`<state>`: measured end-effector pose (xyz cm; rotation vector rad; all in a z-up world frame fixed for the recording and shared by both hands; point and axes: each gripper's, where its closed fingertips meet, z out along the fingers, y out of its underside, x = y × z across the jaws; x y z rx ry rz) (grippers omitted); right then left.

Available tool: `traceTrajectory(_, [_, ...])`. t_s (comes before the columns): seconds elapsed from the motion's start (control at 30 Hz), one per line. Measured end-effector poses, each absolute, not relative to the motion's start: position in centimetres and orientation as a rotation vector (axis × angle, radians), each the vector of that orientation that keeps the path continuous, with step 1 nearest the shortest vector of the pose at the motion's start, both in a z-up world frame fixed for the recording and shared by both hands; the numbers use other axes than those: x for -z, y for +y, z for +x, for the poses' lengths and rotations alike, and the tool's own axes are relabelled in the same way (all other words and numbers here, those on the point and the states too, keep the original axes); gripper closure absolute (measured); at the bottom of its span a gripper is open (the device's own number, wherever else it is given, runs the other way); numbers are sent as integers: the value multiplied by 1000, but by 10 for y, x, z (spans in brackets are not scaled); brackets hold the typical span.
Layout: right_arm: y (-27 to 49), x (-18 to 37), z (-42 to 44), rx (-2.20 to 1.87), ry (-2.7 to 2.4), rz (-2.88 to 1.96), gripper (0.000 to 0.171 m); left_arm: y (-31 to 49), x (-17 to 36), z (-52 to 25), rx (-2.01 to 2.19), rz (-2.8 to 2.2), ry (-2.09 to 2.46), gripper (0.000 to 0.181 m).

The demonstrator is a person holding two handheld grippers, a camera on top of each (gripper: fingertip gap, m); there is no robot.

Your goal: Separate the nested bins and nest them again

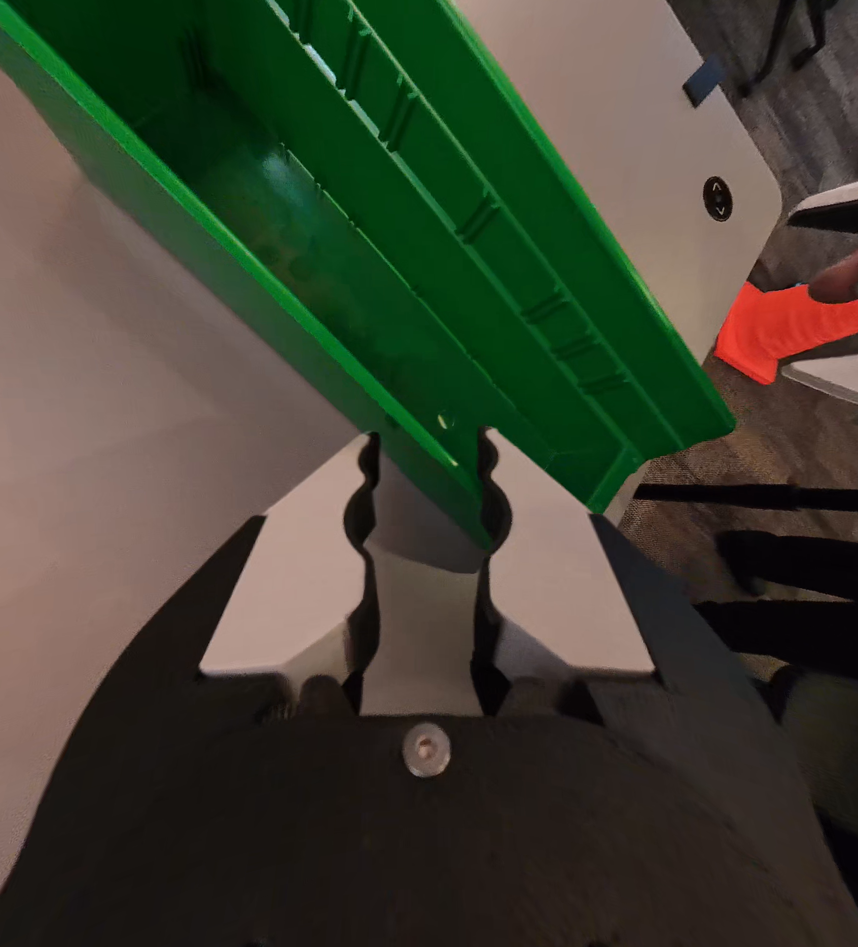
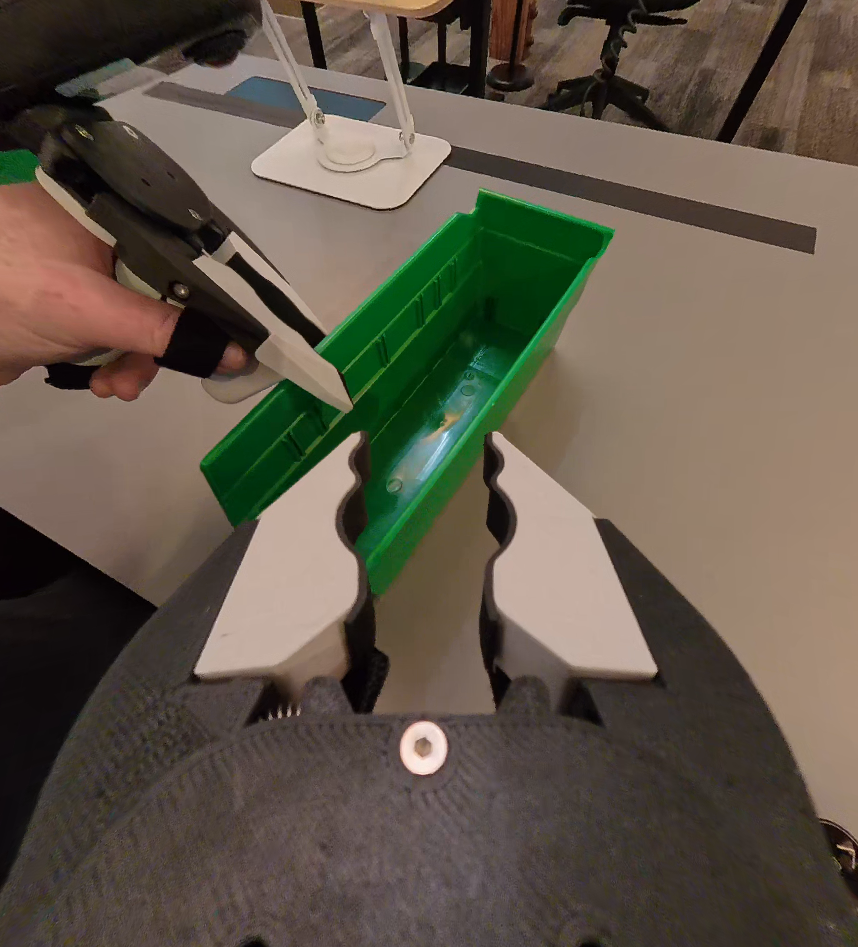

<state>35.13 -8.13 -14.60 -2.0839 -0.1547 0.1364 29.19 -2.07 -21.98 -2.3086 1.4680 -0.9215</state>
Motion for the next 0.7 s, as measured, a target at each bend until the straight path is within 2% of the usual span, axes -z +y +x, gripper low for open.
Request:
traceTrajectory(0.27, [-81,149,353,-138,-149,-2086,131,0,220,273,801,-2285,1558,173])
traceTrajectory(0.5, [-78,153,345,-152,-170,-2096,131,16,212,233,783,-2258,1543,177])
traceTrajectory(0.7, [-73,157,328,-178,-221,-2103,131,44,199,151,689,-2299,1464,178])
